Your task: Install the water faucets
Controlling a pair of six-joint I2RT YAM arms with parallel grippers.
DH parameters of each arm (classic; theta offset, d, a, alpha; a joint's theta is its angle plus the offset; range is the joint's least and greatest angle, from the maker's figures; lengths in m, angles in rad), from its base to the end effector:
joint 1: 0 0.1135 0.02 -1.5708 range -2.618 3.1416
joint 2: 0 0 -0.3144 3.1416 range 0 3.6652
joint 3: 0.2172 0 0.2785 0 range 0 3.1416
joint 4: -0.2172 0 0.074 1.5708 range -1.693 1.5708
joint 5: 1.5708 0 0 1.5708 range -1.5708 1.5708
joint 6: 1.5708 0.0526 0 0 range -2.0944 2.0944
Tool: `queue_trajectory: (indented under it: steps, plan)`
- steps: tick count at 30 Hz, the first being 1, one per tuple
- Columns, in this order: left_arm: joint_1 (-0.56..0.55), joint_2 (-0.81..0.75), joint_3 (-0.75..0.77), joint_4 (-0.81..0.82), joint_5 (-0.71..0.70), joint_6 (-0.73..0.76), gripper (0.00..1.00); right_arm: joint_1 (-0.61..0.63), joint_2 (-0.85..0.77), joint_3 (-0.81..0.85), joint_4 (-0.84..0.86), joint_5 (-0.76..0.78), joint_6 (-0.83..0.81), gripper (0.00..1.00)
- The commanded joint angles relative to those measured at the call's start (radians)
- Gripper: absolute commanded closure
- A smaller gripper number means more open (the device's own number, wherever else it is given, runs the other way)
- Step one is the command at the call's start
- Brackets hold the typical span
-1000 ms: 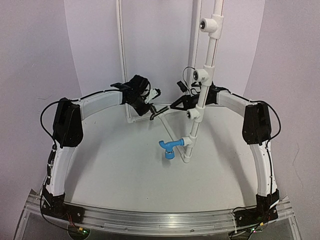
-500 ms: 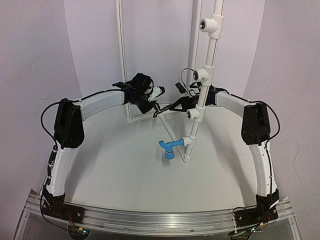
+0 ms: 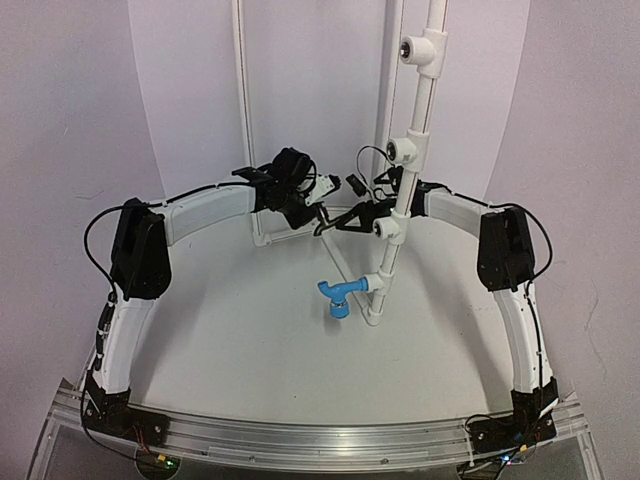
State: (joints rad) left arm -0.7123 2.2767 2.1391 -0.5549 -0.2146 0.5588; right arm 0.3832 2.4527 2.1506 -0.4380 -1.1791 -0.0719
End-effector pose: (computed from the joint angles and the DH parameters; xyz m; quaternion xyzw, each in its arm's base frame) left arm 0.4600 -0.3824 0.2949 0.4976 0.7512 0.0642 0.4289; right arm 0.5473 0.2730 0.2263 -0.3901 0.6903 0.5546 0.2525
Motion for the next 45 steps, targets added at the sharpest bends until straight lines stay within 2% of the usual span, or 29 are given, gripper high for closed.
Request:
queue_trajectory:
  steps: [1,3,15,16,21,25,28,32,37,45]
  plan:
    - [-0.006,-0.009,0.03,0.064,-0.017,0.024,1.0,0.006,0.001,0.039,0.008,-0.025,0.013,0.48]
    - [-0.007,-0.007,0.031,0.064,-0.017,0.028,1.0,0.007,0.001,0.041,0.008,-0.024,0.014,0.52]
    - [-0.021,-0.024,0.007,0.063,-0.015,0.052,0.98,0.005,-0.004,0.06,0.005,-0.028,0.025,0.98]
    - [-0.022,-0.028,0.004,0.064,-0.016,0.047,0.92,0.005,-0.011,0.056,0.005,-0.028,0.022,1.0]
    - [-0.022,-0.075,-0.022,0.043,0.004,-0.006,0.39,0.002,-0.046,0.028,0.005,-0.034,-0.002,1.0]
    - [-0.012,-0.171,-0.104,0.011,0.116,-0.132,0.15,-0.012,-0.071,0.014,0.006,-0.039,-0.021,1.0]
    - [0.019,-0.28,-0.192,0.006,0.289,-0.29,0.02,-0.025,-0.083,0.013,0.004,-0.042,-0.03,1.0]
    - [0.107,-0.376,-0.262,0.024,0.547,-0.507,0.0,-0.031,-0.119,-0.004,0.004,-0.056,-0.072,1.0]
    - [0.243,-0.379,-0.261,0.071,0.893,-0.727,0.0,-0.031,-0.16,-0.038,0.002,-0.087,-0.126,1.0]
    - [0.252,-0.287,-0.169,0.077,1.056,-0.751,0.02,-0.031,-0.204,-0.077,0.003,-0.169,-0.187,1.0]
